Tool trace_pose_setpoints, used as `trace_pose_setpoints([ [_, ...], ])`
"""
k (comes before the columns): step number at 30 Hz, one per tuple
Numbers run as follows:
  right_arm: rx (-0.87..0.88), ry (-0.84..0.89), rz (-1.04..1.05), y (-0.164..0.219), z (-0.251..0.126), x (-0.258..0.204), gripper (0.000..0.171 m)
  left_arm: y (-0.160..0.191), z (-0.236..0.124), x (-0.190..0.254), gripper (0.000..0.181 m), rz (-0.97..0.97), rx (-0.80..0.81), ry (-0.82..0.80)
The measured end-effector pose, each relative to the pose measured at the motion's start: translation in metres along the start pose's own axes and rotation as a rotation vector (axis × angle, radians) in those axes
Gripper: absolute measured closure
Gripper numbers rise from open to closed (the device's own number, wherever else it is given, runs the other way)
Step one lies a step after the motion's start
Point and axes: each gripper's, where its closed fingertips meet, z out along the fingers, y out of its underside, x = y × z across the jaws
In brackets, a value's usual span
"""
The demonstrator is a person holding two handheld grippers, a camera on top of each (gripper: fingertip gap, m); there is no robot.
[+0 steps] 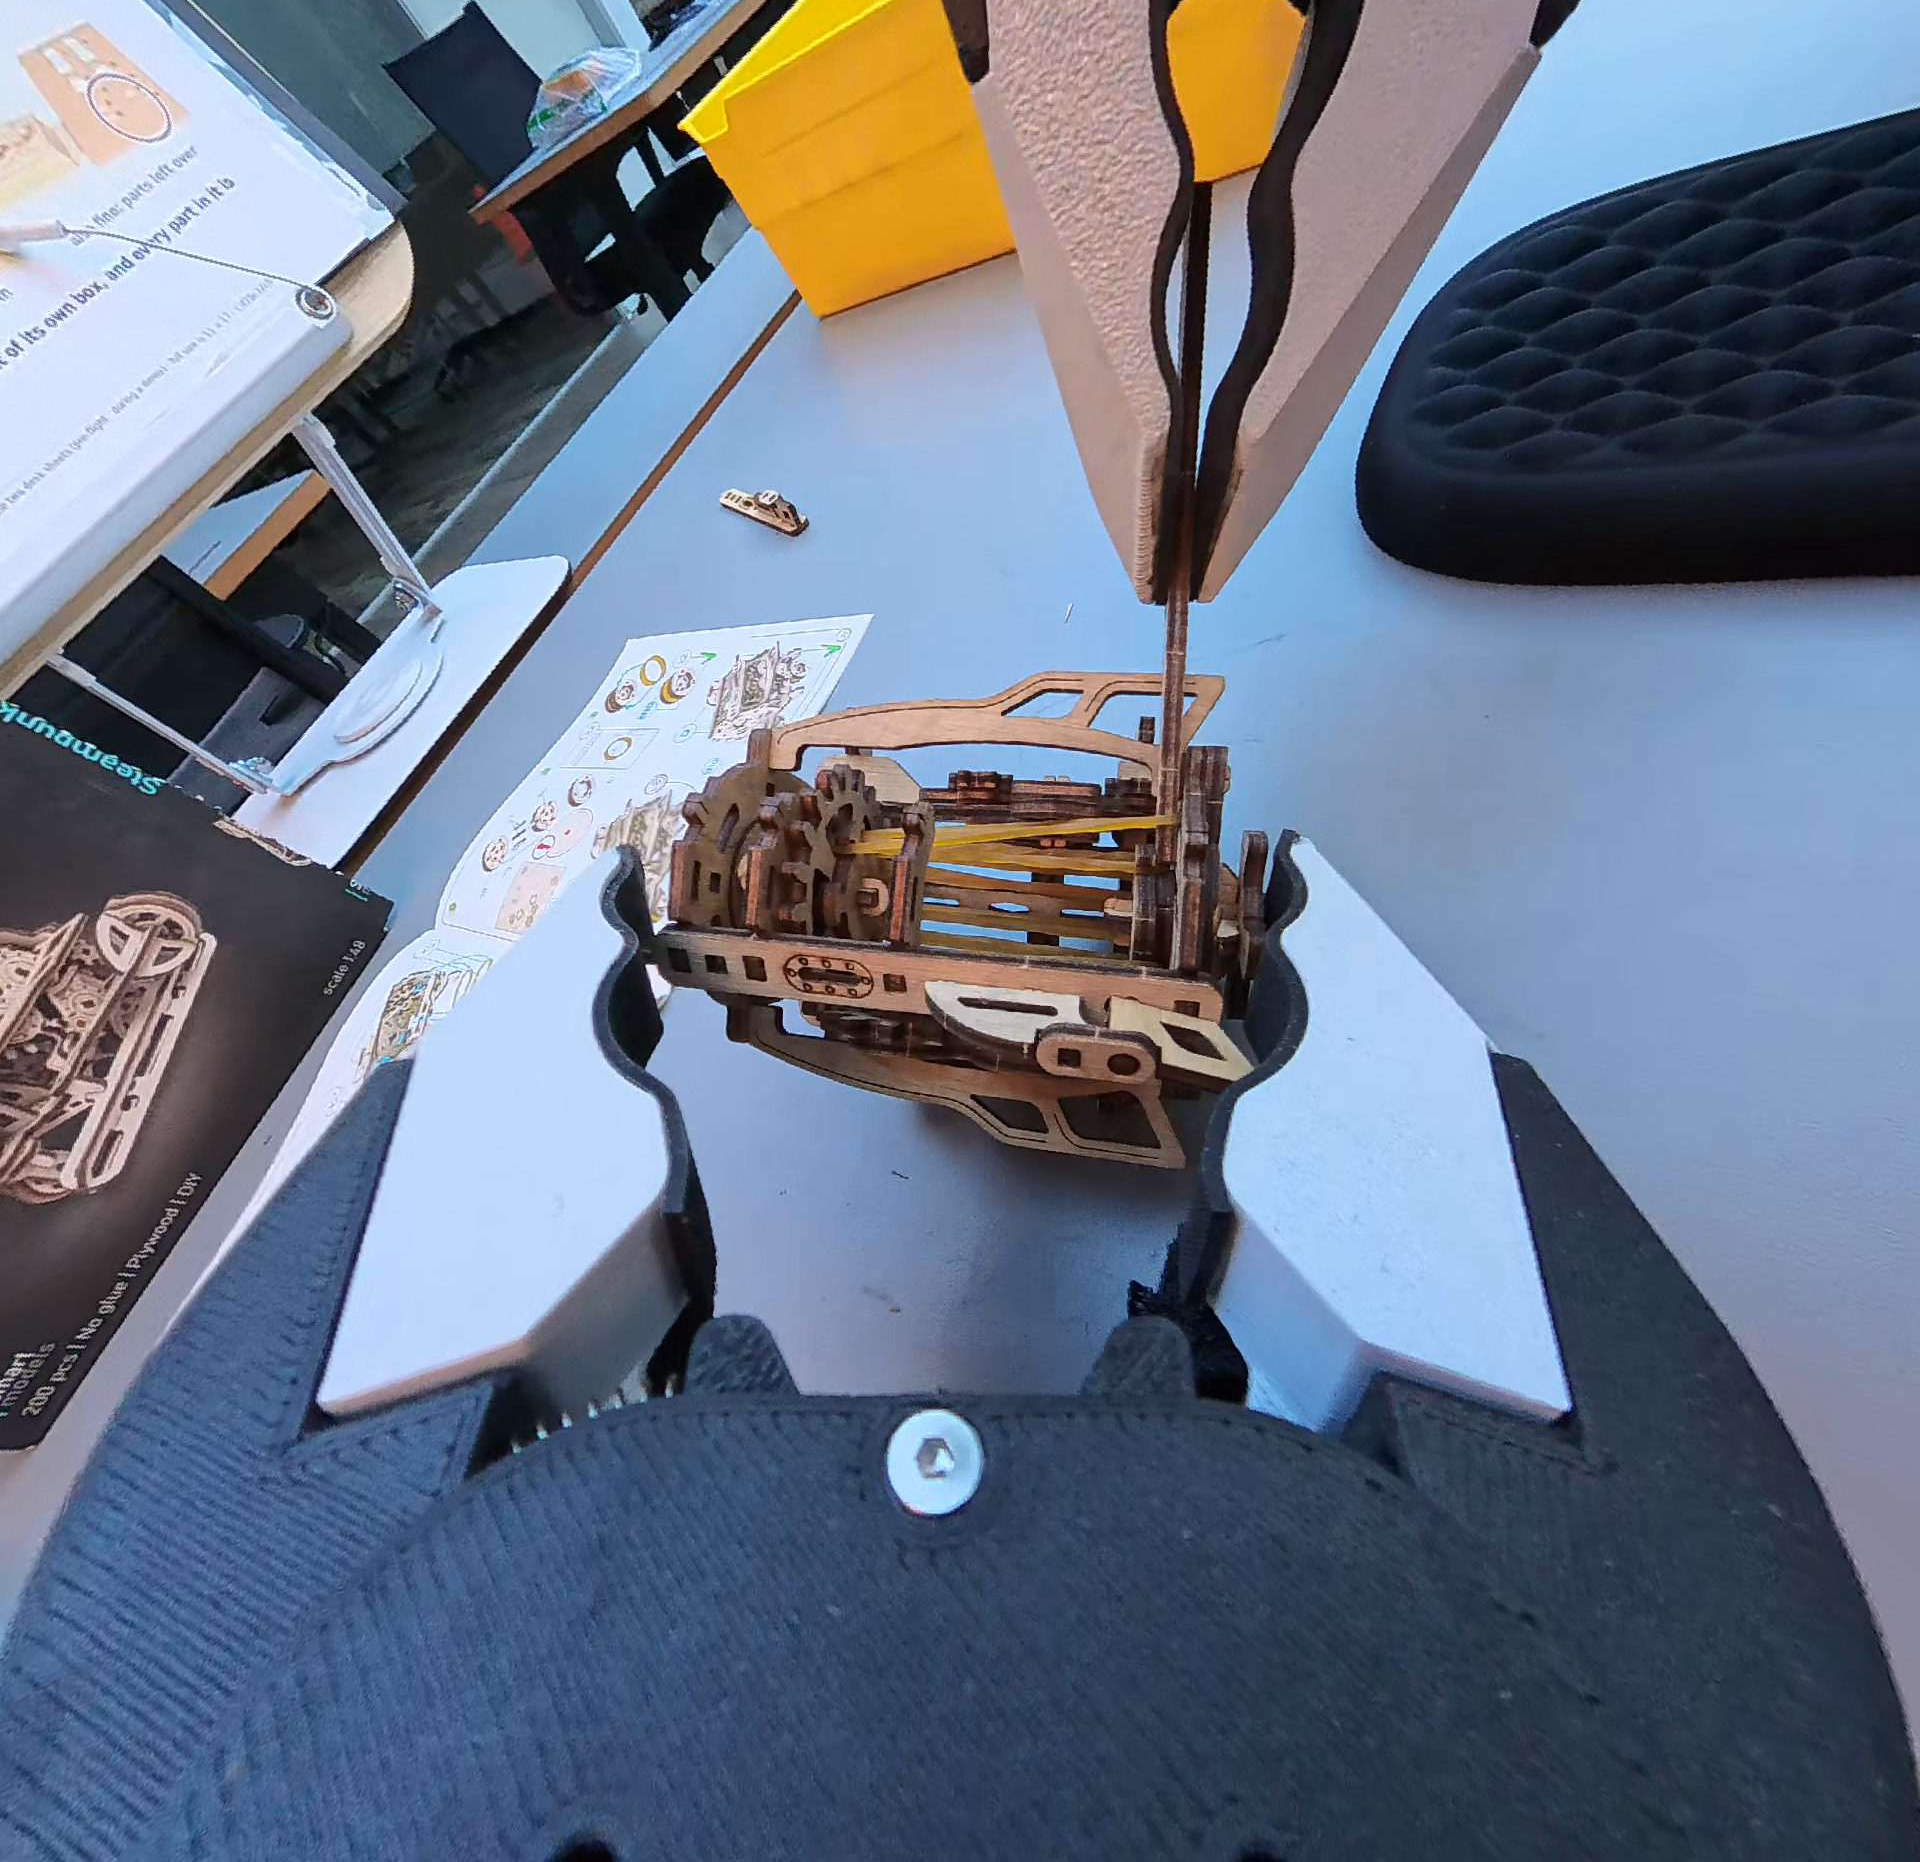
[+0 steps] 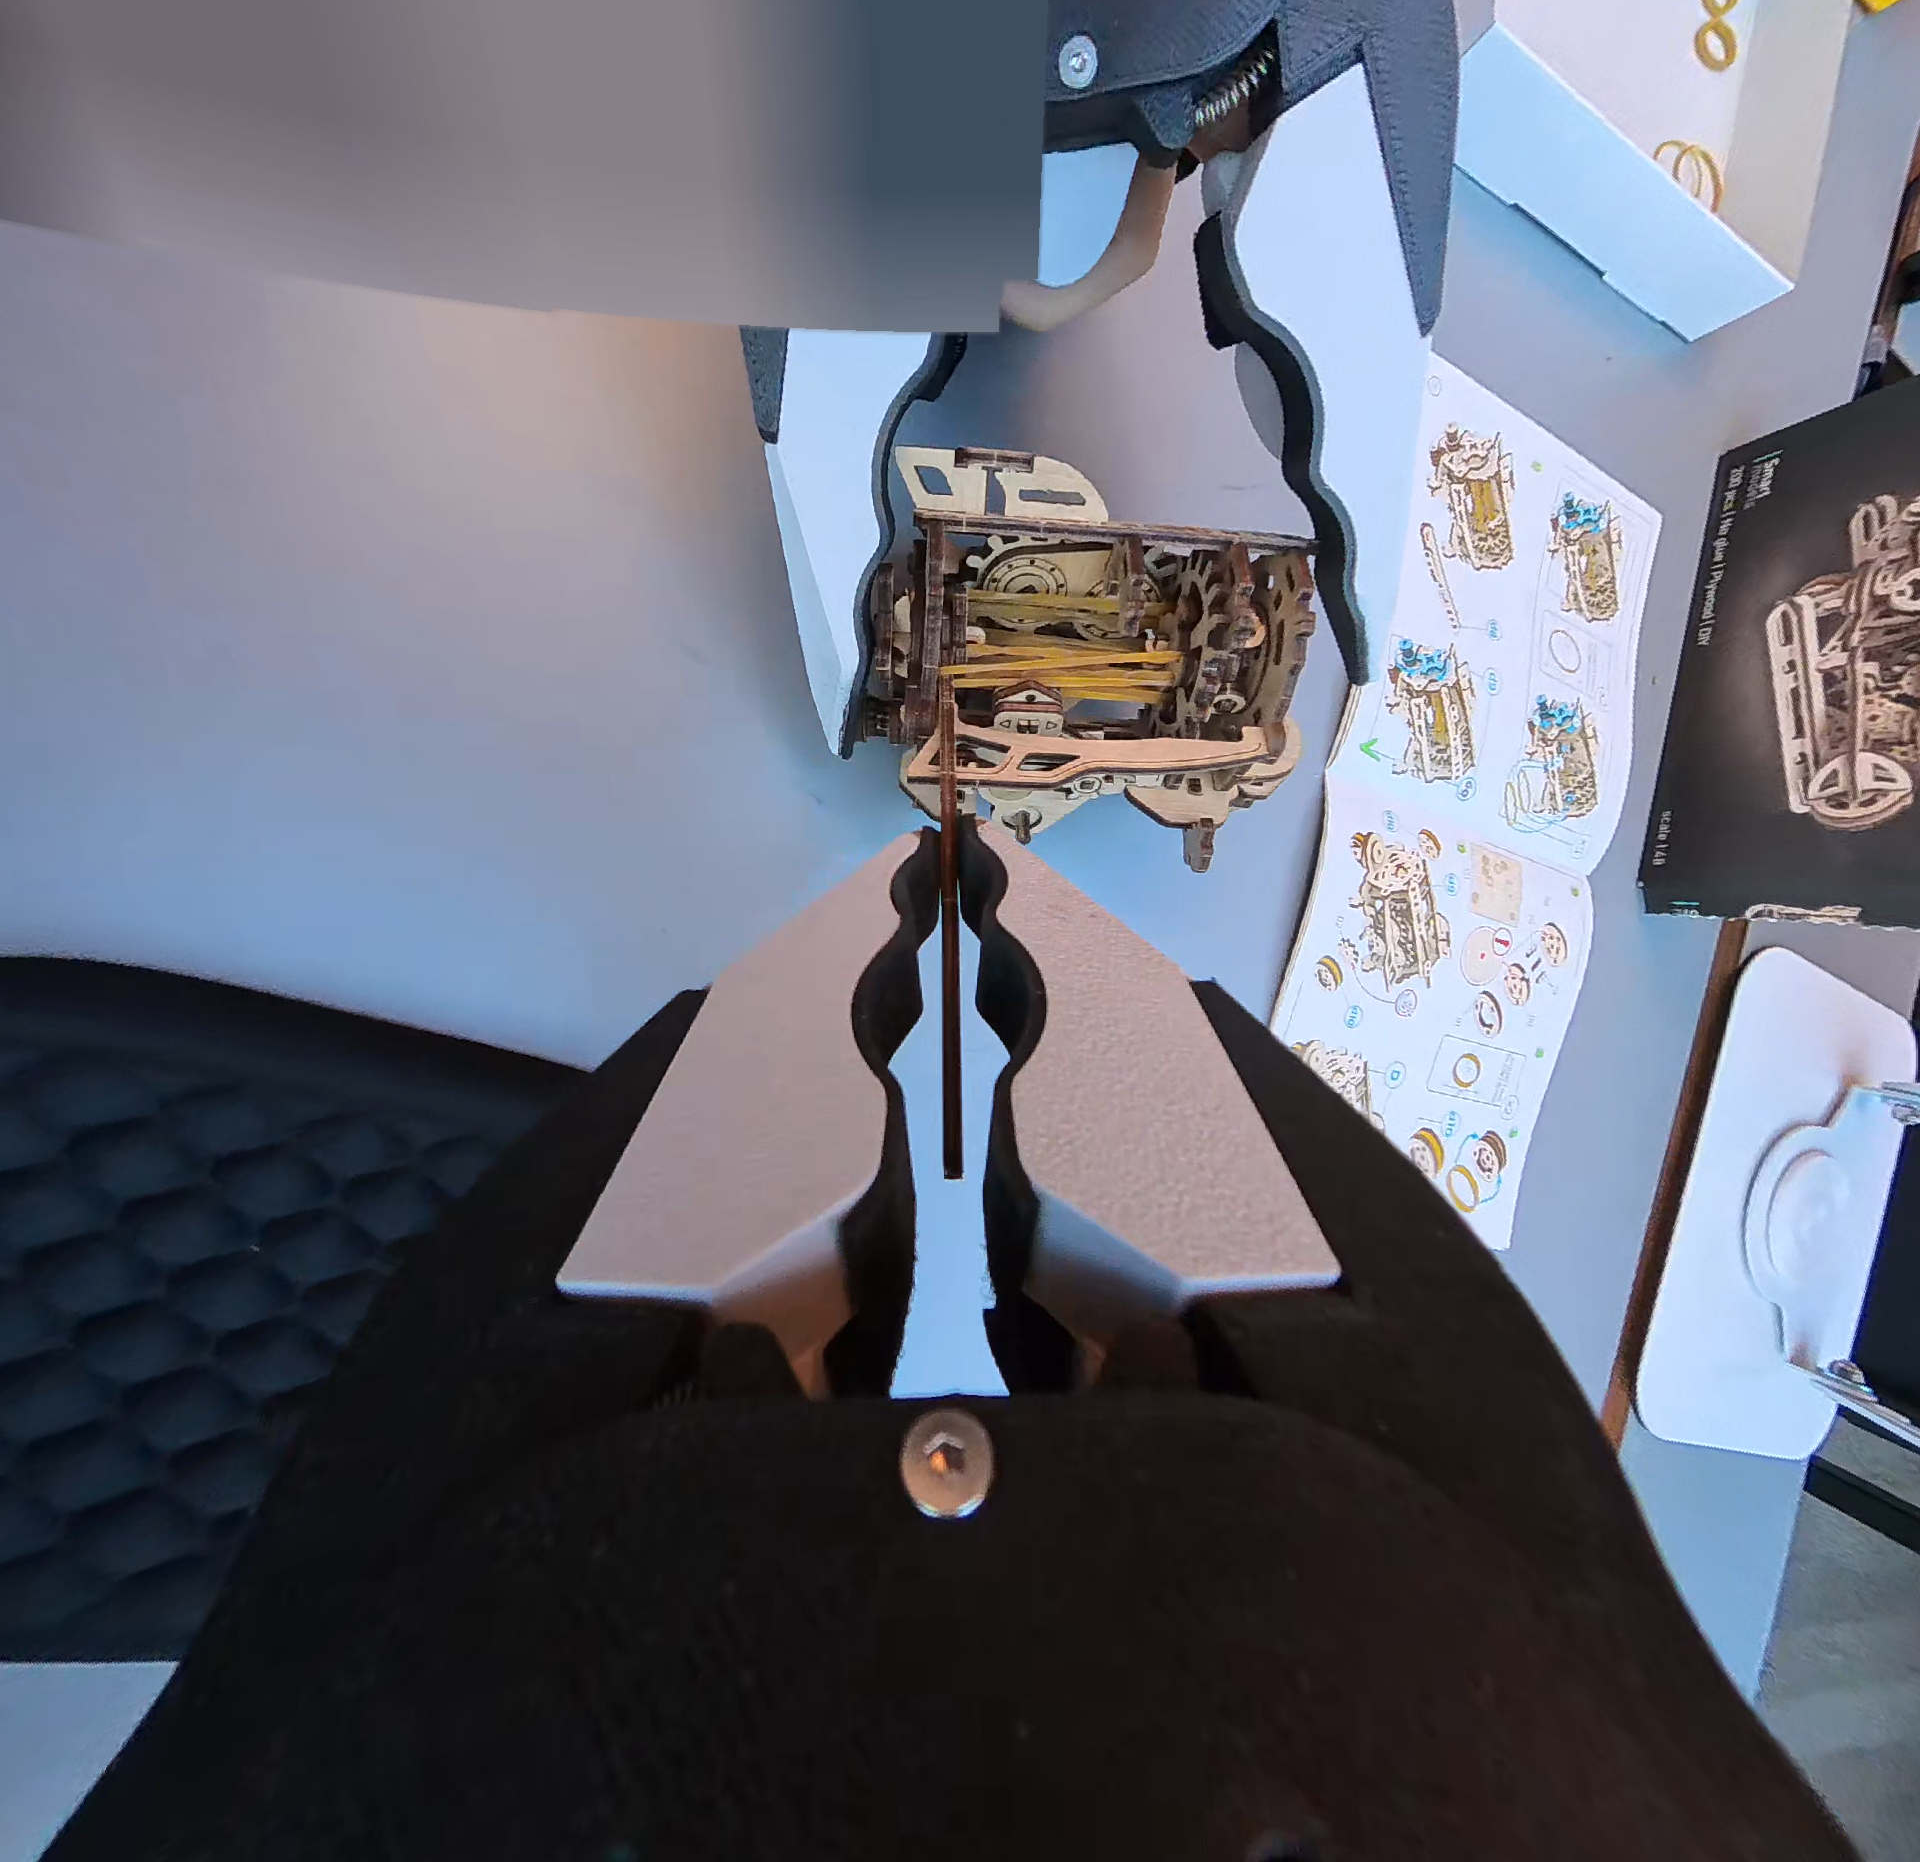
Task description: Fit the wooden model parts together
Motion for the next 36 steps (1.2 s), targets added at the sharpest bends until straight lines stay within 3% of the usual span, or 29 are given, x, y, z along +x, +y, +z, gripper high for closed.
trace_pose_setpoints([
  [1, -0.003, 0.003, -0.007, -0.0002, 0.0000, 0.0001, 0.170, 0.0000, -0.0001, 0.0000, 0.066, 0.001, -0.001, -0.001],
  [15, -0.100, 0.085, -0.107, 0.0042, 0.0004, 0.0030, 0.170, -0.0008, 0.0026, -0.0043, 0.066, 0.007, -0.006, -0.041],
  [36, -0.077, 0.101, -0.111, 0.0033, 0.0000, 0.0017, 0.170, -0.0016, 0.0026, -0.0037, 0.065, 0.022, -0.007, -0.047],
])
